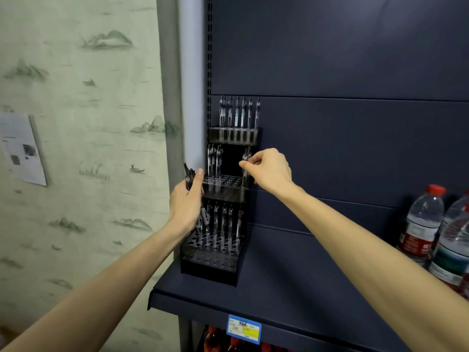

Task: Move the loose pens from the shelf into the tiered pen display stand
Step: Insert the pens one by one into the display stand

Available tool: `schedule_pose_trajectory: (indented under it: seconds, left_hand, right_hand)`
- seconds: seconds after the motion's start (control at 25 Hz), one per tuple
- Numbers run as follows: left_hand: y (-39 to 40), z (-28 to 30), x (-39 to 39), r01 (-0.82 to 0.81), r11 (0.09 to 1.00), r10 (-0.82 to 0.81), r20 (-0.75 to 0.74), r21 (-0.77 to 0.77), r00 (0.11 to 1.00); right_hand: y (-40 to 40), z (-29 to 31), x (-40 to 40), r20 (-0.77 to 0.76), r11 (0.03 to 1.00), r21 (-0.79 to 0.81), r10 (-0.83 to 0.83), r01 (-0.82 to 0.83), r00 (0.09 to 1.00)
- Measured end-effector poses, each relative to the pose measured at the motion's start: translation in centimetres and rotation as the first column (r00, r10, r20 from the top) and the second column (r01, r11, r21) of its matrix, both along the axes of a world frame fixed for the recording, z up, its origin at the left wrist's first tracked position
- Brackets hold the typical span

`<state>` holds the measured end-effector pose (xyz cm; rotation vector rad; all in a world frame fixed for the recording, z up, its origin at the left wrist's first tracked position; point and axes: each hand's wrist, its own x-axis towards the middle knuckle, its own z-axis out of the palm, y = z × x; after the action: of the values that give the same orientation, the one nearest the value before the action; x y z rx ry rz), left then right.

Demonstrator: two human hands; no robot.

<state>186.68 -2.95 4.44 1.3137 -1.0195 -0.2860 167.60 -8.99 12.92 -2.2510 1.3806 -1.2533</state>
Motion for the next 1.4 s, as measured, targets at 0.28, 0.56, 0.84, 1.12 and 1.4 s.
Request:
schedule_pose_trajectory:
  seconds: [0.28,0.56,0.84,1.12,1.4]
  left_hand:
    - [0.3,0.5,-0.4,0.052,0.995,-0.060,-0.093,-0.085,0.994]
    - [-0.3,0.7,-0.3,-0.003,0.996,-0.006,-0.101,-0.093,0.995]
    - [-0.3,1.4,-1.4,-0.003,0.998,0.003,-0.001,-0.070,1.000]
    - [0.0,2.1,-1.4,0.052,0.990,-0.067,-0.109,-0.130,0.992]
    - [-0.2,3.4,-2.9,0.198,0.971,-0.220,-0.174,-0.135,0.960]
  right_hand:
    - [0.4,-0.4,-0.5,0.052,0.995,0.073,0.062,-0.065,0.997]
    - [0.2,-3.3,-1.0,0.156,0.980,0.070,0.173,-0.186,0.972]
    - [0.3,-2.8,-1.0,0.037,0.998,0.032,0.055,-0.057,0.998]
    - [2.0,-5.4,-0.7,0.218,0.973,-0.055,0.231,-0.225,0.948]
    - [2.1,-5.6,1.3,0.121,0.942,-0.033,0.336,-0.335,0.934]
